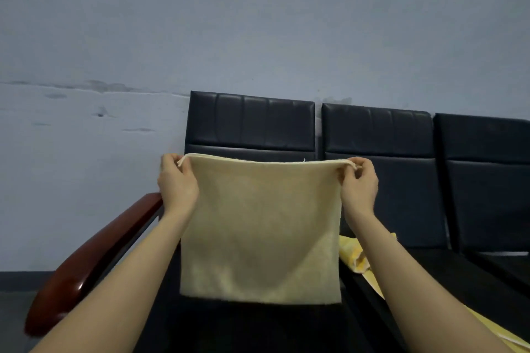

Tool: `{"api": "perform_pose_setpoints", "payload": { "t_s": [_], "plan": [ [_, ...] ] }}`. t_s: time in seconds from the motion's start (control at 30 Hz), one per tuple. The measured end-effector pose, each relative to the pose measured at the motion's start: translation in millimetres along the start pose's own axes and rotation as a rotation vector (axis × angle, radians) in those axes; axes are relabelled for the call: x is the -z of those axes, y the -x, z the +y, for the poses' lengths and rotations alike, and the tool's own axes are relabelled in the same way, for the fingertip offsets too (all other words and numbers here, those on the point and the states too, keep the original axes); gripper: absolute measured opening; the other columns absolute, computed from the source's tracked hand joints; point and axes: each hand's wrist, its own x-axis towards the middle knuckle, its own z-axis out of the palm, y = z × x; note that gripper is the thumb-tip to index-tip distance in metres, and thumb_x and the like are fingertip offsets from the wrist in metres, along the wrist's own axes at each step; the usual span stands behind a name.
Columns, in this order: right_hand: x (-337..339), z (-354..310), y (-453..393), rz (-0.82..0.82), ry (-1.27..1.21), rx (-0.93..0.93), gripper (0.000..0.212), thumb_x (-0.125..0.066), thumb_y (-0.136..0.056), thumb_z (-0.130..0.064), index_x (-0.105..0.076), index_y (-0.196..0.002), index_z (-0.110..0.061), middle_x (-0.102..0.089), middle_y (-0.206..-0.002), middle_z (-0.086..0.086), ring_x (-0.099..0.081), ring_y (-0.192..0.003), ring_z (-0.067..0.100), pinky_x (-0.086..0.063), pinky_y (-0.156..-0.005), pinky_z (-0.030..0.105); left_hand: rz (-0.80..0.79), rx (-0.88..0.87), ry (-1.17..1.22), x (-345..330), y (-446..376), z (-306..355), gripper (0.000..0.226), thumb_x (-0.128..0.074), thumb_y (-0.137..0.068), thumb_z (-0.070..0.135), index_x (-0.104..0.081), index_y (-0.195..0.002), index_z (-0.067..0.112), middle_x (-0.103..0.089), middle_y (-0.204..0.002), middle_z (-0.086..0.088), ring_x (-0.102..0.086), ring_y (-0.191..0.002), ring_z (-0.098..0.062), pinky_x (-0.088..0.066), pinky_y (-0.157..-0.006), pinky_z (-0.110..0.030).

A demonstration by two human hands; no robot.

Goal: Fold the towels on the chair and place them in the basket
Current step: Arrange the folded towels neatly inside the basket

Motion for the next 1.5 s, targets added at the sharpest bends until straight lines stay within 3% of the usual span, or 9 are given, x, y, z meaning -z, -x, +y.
{"api": "perform_pose_setpoints", "payload": {
  "t_s": [0.2,0.4,0.53,0.63,0.8,1.1,1.23,1.37,1.5],
  "plan": [
    [0.2,-15.2,9.7,0.005,-0.067,0.051,0.01,-0.045,-0.1,-0.011,-0.054,-0.103,-0.016,-0.056,-0.09,-0.01,-0.055,-0.081,0.003,-0.043,-0.067,0.017,0.065,-0.056,0.037,12.7,8.4,7.7,0.005,-0.041,-0.101,0.017,-0.043,-0.098,0.013,-0.052,-0.106,-0.01,-0.049,-0.089,-0.02,-0.035,-0.074,-0.025],
    [26.0,17.6,57.0,-0.021,-0.004,0.051,0.012,-0.047,-0.099,-0.011,-0.056,-0.102,-0.018,-0.058,-0.091,-0.009,-0.056,-0.086,0.006,-0.044,-0.073,0.022,0.097,-0.043,-0.124,37.6,62.8,-20.8,0.005,-0.044,-0.099,0.018,-0.048,-0.097,0.015,-0.05,-0.097,0.0,-0.049,-0.1,-0.029,-0.04,-0.083,-0.041],
    [41.6,45.6,84.7,-0.051,0.085,0.029,0.013,-0.051,-0.096,-0.015,-0.057,-0.098,-0.027,-0.059,-0.1,0.0,-0.054,-0.103,0.023,-0.048,-0.088,0.039,0.089,0.016,-0.218,48.5,97.0,-42.0,0.011,-0.046,-0.097,0.018,-0.054,-0.102,0.013,-0.055,-0.102,-0.003,-0.044,-0.109,-0.029,-0.034,-0.1,-0.046],
    [49.4,65.3,102.6,-0.063,0.136,-0.004,0.016,-0.054,-0.094,-0.018,-0.057,-0.091,-0.033,-0.059,-0.101,0.002,-0.052,-0.104,0.026,-0.048,-0.091,0.045,0.073,0.031,-0.302,51.8,117.8,-63.6,0.012,-0.047,-0.096,0.017,-0.056,-0.1,0.01,-0.059,-0.107,-0.009,-0.044,-0.112,-0.03,-0.026,-0.101,-0.042],
    [53.4,107.9,126.1,-0.117,0.337,-0.182,0.012,-0.051,-0.091,-0.022,-0.062,-0.09,-0.027,-0.062,-0.089,-0.005,-0.053,-0.101,0.022,-0.028,-0.106,0.047,-0.025,0.082,-0.504,53.4,141.4,-103.6,0.014,-0.048,-0.096,0.019,-0.059,-0.1,0.011,-0.061,-0.108,-0.009,-0.045,-0.109,-0.029,-0.027,-0.095,-0.041],
    [42.7,158.1,138.2,-0.288,0.5,-0.466,0.016,-0.049,-0.09,-0.017,-0.062,-0.09,-0.027,-0.059,-0.094,-0.004,-0.055,-0.102,0.022,-0.04,-0.101,0.051,-0.242,0.179,-0.651,49.6,153.2,-151.8,0.02,-0.048,-0.097,0.016,-0.062,-0.11,0.01,-0.063,-0.11,-0.009,-0.057,-0.1,-0.027,-0.032,-0.093,-0.038],
    [35.6,162.9,128.0,-0.191,0.396,-0.368,0.018,-0.047,-0.091,-0.017,-0.063,-0.097,-0.02,-0.062,-0.092,-0.001,-0.058,-0.093,0.021,-0.048,-0.087,0.044,-0.186,0.158,-0.642,43.0,139.9,-156.8,0.022,-0.043,-0.097,0.013,-0.059,-0.112,0.008,-0.059,-0.113,-0.012,-0.055,-0.103,-0.03,-0.032,-0.094,-0.04],
    [21.6,162.1,107.7,-0.162,0.342,-0.263,0.02,-0.046,-0.093,-0.015,-0.063,-0.103,-0.016,-0.062,-0.091,0.0,-0.056,-0.082,0.016,-0.041,-0.067,0.03,-0.142,0.101,-0.634,32.3,123.9,-160.8,0.02,-0.043,-0.096,0.011,-0.058,-0.11,0.008,-0.059,-0.114,-0.01,-0.054,-0.104,-0.029,-0.033,-0.094,-0.04],
    [1.9,176.5,90.4,-0.193,0.366,-0.245,0.018,-0.046,-0.093,-0.016,-0.061,-0.1,-0.021,-0.064,-0.094,0.0,-0.059,-0.09,0.021,-0.051,-0.083,0.042,-0.112,0.094,-0.638,20.1,110.6,-170.5,0.017,-0.046,-0.096,0.013,-0.059,-0.106,0.008,-0.062,-0.11,-0.009,-0.055,-0.1,-0.028,-0.033,-0.092,-0.04]
  ]
}}
